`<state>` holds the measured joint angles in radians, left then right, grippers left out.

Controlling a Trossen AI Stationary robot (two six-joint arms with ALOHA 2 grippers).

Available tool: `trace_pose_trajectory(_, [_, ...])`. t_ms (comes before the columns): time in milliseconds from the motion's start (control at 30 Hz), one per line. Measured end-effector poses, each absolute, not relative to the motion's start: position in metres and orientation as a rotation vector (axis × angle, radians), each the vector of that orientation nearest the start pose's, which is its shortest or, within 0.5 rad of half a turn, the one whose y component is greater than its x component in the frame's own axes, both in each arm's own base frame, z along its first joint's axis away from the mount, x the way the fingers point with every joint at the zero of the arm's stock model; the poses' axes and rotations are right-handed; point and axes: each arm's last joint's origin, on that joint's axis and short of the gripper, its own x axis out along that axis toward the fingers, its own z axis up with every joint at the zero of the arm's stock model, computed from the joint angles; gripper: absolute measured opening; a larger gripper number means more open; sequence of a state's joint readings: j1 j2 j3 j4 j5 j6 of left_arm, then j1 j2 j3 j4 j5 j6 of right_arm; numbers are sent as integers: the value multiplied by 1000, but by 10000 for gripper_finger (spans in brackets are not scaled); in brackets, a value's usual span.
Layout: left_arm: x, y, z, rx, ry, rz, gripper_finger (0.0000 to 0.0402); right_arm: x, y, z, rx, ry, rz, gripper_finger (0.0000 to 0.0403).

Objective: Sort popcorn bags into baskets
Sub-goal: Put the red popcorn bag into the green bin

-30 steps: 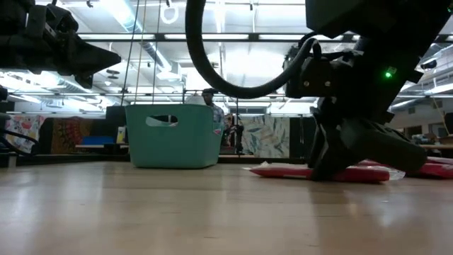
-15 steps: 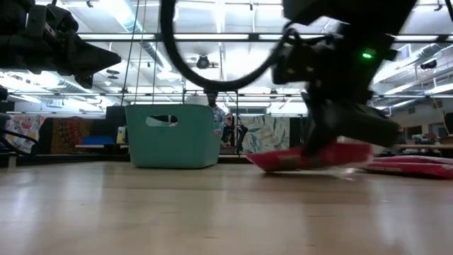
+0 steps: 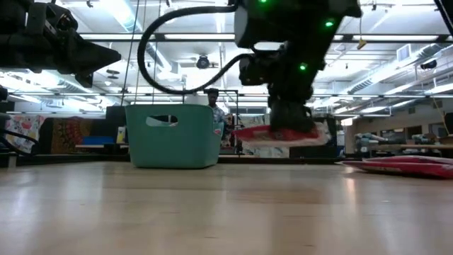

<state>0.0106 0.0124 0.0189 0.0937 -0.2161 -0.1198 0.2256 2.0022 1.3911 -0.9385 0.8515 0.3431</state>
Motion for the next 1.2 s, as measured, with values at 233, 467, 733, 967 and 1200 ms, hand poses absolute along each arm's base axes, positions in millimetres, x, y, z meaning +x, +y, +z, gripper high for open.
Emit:
trace_pose_trajectory(233, [96,7,178,-128,-112,221,25,376,27,191,-764,1175,-690,4])
trace_pose_trajectory(467, [96,7,178,-127,-112,221,25,396,2,212,-1084,1176,-439,5])
trace_pose_trajectory(733, [96,7,178,-126,-109,221,25,423,-11,233,-1502,1009,-228,6])
trace_pose_trajectory(967, [96,7,178,-126,-110,221,25,429,-28,237,-1588,909,-110,11])
trace_pose_trajectory(1200, [96,7,178,-126,-111,221,25,428,-52,236,-1591,898,-57,52])
